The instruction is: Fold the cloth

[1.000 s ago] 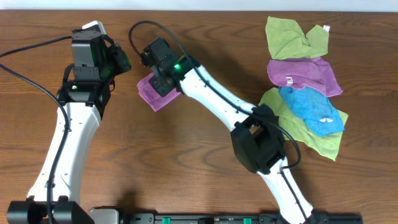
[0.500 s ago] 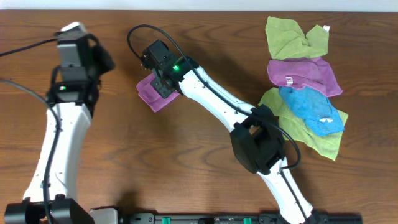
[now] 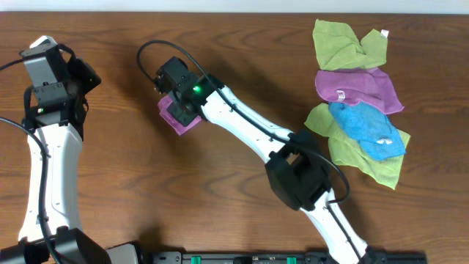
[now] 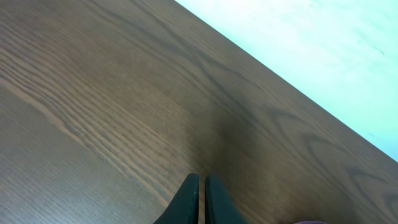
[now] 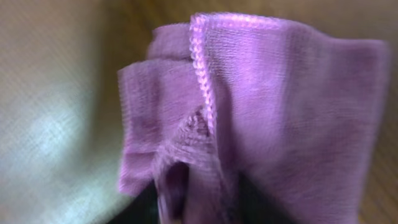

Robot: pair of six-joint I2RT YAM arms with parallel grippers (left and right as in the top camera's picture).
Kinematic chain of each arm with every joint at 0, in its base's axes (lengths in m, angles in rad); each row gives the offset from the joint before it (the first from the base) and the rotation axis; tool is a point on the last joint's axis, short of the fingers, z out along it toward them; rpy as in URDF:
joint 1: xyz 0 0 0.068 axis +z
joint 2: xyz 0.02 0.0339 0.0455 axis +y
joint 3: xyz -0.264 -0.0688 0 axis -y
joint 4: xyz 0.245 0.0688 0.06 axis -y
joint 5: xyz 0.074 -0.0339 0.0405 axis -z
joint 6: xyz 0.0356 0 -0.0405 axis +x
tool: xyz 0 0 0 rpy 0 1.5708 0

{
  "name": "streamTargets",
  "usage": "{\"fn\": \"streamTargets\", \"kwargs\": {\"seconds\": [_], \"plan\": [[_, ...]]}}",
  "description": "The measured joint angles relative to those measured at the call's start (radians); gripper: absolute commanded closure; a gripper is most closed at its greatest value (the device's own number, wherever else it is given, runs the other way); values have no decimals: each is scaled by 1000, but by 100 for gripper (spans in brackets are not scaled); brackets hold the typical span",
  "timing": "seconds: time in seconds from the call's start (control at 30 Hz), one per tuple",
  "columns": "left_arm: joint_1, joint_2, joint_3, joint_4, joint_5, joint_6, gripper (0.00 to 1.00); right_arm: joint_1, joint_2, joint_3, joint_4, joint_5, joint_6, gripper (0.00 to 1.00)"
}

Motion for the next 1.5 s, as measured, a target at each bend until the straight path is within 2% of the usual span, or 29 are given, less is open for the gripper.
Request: {"fn": "streamTargets", "kwargs": {"seconds": [0.23,0.3,0.37,0.63,0.8,1.0,1.07,1.1,1.4,1.5], "plan": [[0,0,0,0,10,0,91,16,0,0,-45,-114,-2,17],[0,0,0,0,11,0,91,15,0,0,-47,-135,-2,23],[0,0,0,0,11,0,90,13,0,0,-47,-135,-2,23],[3,0,0,-13,-19,0,89,1,0,0,-54,-31,-1,22],[41,16,0,-31,-23,1,89,0,0,0,-64,38,-4,25],[91,80,0,-72,30,1,89,2,0,0,-48,60,-19,32],[92,92,0,-79,40,1,88,5,0,0,-42,63,-28,42],[92,92,0,-79,44,1,88,6,0,0,-39,64,-30,43],[92,92,0,-79,64,1,87,18,9,0,-31,64,-30,42],[92,92,0,-79,66,1,87,26,19,0,-29,64,-32,49]]}}
